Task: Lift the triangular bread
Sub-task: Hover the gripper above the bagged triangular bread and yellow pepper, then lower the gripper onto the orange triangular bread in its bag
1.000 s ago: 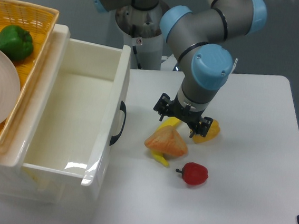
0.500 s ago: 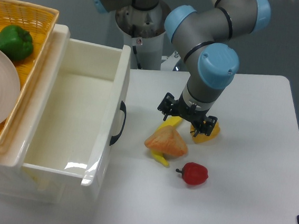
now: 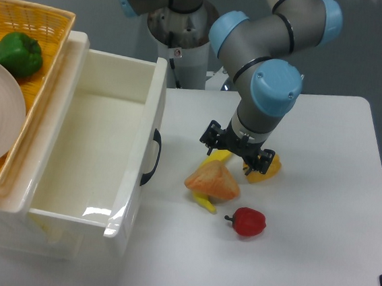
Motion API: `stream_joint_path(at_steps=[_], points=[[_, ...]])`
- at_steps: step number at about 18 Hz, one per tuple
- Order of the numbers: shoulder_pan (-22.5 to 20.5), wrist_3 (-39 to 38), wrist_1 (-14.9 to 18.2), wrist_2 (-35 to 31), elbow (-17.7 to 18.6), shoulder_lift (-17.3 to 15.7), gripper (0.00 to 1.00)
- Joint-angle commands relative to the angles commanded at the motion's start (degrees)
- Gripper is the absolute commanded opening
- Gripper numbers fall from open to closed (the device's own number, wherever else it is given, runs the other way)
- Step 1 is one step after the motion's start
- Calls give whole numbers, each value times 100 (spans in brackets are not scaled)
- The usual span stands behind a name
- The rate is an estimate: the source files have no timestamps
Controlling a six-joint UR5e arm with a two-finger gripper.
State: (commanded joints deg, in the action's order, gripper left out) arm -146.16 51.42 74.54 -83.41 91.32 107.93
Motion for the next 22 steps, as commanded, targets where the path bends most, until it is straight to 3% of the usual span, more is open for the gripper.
stream_joint_path(at_steps=[6, 22], points=[[0, 0, -211, 167, 88, 122, 100], [53, 44, -247, 141, 325, 668, 100]])
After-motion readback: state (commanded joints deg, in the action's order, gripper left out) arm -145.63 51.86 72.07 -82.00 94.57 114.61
